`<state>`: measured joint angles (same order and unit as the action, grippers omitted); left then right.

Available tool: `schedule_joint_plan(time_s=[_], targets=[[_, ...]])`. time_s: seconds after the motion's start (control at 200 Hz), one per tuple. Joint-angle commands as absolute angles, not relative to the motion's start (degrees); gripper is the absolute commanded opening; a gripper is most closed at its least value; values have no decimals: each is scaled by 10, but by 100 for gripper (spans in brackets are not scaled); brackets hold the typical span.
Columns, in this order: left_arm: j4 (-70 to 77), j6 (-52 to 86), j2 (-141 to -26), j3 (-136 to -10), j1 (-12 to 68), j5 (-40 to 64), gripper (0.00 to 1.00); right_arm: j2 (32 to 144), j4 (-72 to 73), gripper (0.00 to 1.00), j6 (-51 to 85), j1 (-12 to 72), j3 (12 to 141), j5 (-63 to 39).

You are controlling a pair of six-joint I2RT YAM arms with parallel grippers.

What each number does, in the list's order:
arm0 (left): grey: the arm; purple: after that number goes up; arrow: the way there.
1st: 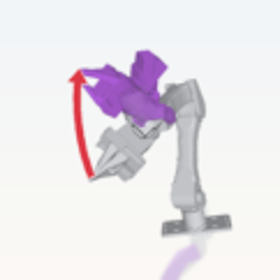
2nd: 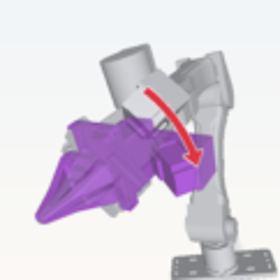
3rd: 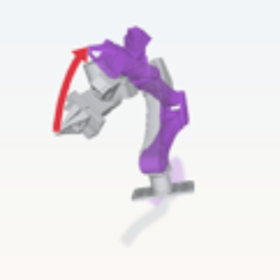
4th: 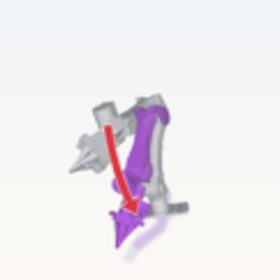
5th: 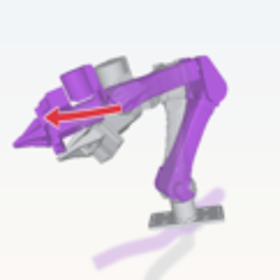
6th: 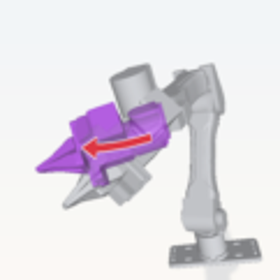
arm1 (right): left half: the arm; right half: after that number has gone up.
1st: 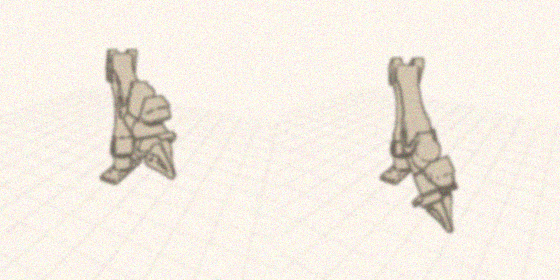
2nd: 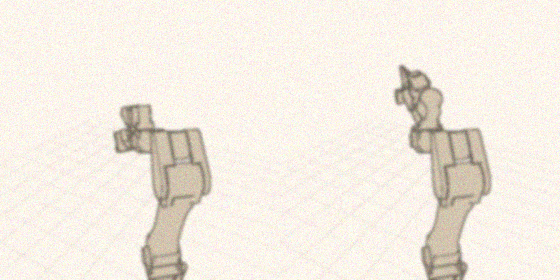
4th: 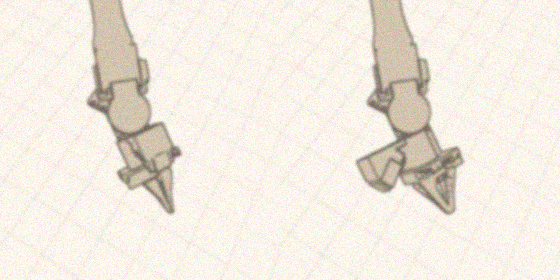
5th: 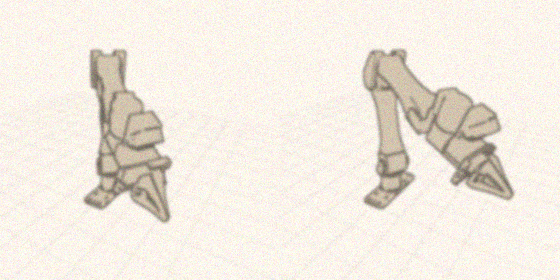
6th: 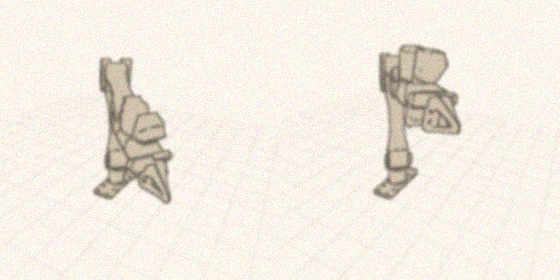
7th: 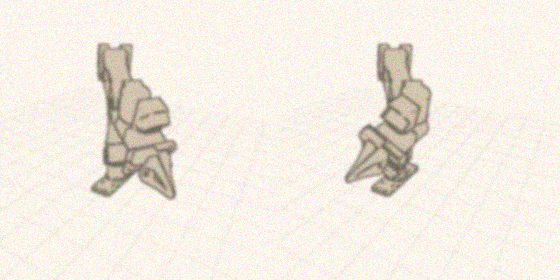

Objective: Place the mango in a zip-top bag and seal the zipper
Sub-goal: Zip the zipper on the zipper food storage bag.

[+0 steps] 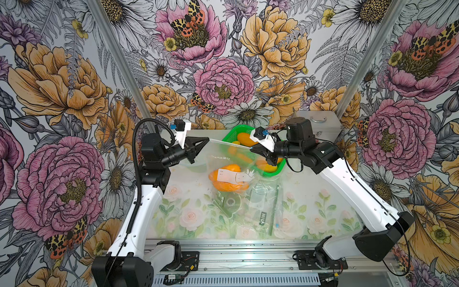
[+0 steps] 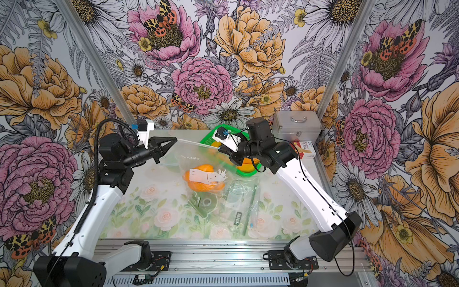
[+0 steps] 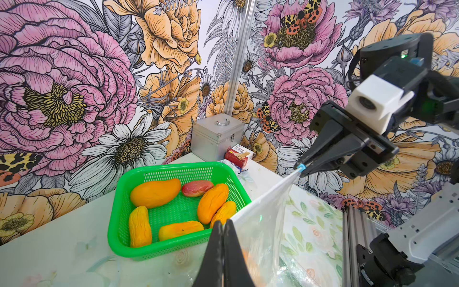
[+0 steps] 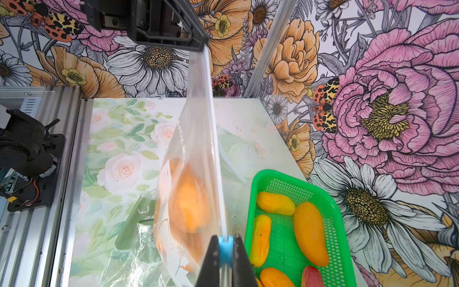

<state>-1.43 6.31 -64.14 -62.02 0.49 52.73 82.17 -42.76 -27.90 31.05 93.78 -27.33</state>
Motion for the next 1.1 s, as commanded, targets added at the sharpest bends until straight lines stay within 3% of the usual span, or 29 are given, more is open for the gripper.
schedule_joint_plan(time_s=[0.0, 0.726, 1.096], targets=[[31, 76, -629, -623, -68, 371, 0, 784, -546, 0, -269, 259, 925, -196], [40, 119, -615, -623, -128, 333, 0, 771, -547, 0, -270, 233, 915, -207], [55, 144, -608, -610, -141, 387, 0, 789, -547, 0, -260, 230, 928, -250]])
